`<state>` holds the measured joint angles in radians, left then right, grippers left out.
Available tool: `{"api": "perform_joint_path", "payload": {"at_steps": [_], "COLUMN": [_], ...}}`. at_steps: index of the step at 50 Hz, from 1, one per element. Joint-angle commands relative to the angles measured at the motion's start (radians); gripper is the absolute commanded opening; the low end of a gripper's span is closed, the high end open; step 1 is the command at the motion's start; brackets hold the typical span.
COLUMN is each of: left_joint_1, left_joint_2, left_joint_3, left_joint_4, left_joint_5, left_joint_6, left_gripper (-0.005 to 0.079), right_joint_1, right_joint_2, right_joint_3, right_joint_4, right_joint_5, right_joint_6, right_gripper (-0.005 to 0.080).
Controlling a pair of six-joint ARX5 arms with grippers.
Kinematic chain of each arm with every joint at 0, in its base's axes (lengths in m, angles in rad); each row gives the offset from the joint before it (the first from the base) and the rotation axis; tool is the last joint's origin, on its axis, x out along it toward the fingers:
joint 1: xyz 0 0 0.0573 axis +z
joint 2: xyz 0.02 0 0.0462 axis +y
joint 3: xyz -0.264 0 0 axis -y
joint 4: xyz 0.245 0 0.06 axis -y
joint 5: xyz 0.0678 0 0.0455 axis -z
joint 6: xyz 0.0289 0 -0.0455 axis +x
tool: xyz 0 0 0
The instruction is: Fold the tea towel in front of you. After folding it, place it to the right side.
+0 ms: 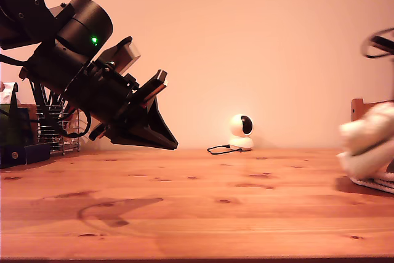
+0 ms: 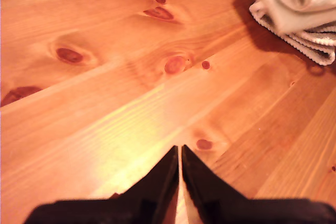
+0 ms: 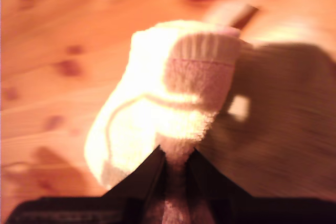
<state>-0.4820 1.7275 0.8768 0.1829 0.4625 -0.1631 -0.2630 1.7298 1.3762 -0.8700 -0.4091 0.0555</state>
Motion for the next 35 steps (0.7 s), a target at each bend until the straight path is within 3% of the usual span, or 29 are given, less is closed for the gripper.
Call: {"api": "perform_joint_path", "payload": {"at_steps": [1, 17, 27, 35], "left_joint_1": [0.002, 0.002, 0.002, 0.002], "left_joint_2": [0.017, 0.017, 0.017, 0.017], "left_joint_3": [-0.007, -0.007, -0.007, -0.007], "left_joint_4": [0.005, 0.016, 0.027, 0.026], "left_joint_5": [0.000, 0.001, 0.001, 0.001], "left_joint_6": [0.014, 0.014, 0.014, 0.014], "left_gripper": [-0.0021, -0.0021, -0.0021, -0.0021], "right_joint_1": [-0.008, -0.011, -0.005, -0.005], "right_joint_2": [-0.005, -0.001, 0.030, 0.046], "right_joint_3": [0.013, 0.013, 0.012, 0.012], "right_joint_4": [-0.026, -0.059, -0.059, -0.055], "right_joint_5": [0.037, 0.239, 0.275, 0.288], "right_joint_6": [-0.021, -0.083, -0.092, -0.102], "right_gripper": [-0.0013, -0.0010, 0.0166, 0.0238]}}
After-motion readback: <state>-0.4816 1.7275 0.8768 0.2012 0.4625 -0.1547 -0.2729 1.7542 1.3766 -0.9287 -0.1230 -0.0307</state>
